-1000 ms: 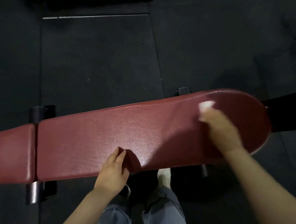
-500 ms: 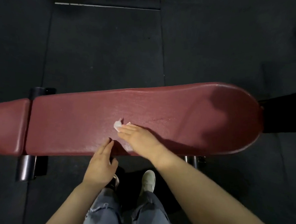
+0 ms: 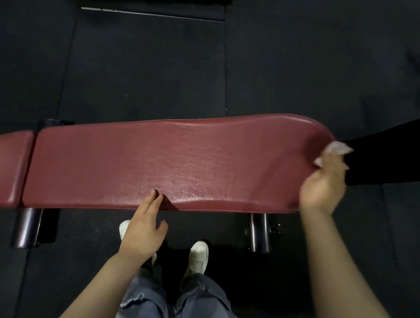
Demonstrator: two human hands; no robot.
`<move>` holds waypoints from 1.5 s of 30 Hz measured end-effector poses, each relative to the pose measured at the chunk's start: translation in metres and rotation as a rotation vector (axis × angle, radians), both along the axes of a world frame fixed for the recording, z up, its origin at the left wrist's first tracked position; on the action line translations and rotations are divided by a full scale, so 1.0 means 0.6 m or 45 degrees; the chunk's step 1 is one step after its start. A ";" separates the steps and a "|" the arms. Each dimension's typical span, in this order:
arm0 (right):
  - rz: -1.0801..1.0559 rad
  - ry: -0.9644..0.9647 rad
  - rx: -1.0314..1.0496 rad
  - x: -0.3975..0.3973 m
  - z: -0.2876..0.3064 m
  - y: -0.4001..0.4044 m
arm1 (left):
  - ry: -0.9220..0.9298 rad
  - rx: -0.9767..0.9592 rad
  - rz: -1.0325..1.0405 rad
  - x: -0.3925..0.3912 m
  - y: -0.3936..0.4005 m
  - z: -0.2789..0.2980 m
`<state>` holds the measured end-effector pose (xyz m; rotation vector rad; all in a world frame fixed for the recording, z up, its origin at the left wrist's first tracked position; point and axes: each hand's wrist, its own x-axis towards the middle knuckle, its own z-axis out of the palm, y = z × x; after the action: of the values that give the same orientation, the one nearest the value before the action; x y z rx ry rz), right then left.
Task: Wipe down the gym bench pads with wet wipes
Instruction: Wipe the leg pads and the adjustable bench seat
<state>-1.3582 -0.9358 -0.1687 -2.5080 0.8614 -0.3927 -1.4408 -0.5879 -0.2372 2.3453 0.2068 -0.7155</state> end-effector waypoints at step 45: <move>2.000 0.489 -0.060 0.011 -0.115 0.326 | 0.018 -0.104 0.066 -0.017 0.030 -0.004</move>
<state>-1.3516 -0.7400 -0.2376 -2.4735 -1.0928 0.5970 -1.4511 -0.5699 -0.2394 2.2497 0.2391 -0.7020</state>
